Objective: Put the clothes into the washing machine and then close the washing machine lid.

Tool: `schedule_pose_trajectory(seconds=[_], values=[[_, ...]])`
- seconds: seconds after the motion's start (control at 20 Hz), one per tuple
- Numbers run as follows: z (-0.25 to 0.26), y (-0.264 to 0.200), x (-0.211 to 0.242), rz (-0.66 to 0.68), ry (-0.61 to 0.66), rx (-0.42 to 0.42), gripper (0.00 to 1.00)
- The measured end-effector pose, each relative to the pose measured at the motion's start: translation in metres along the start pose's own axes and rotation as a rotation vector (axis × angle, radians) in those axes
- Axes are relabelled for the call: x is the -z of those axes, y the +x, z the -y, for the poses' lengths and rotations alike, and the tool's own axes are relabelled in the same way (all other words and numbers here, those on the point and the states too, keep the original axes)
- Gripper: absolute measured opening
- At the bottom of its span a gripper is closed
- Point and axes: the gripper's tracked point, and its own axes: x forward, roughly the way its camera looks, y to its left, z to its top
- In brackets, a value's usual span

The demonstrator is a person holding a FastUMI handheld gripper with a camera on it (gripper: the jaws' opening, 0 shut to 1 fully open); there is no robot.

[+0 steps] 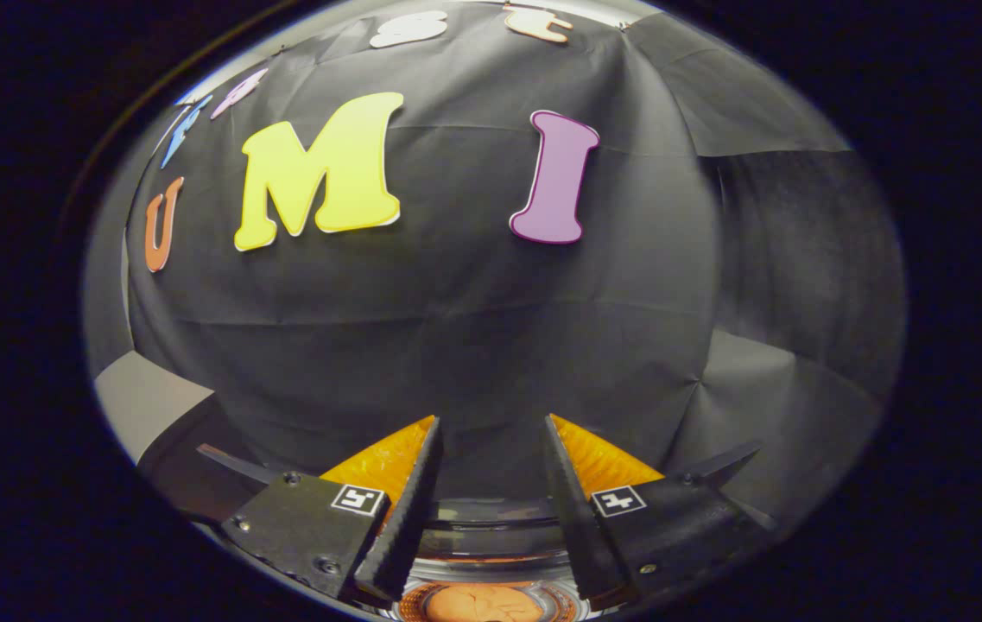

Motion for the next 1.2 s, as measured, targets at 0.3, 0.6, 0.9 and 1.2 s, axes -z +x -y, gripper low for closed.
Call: schedule_pose_trajectory(seconds=[0.3,0.6,0.9,1.2], values=[[-0.001,-0.016,0.006,0.031,0.0,-0.005,0.73],[0.001,-0.04,0.015,0.08,0.004,-0.007,0.73],[0.001,-0.054,0.026,0.074,0.003,-0.013,0.73],[0.001,-0.068,0.037,0.094,0.005,-0.005,0.73]])
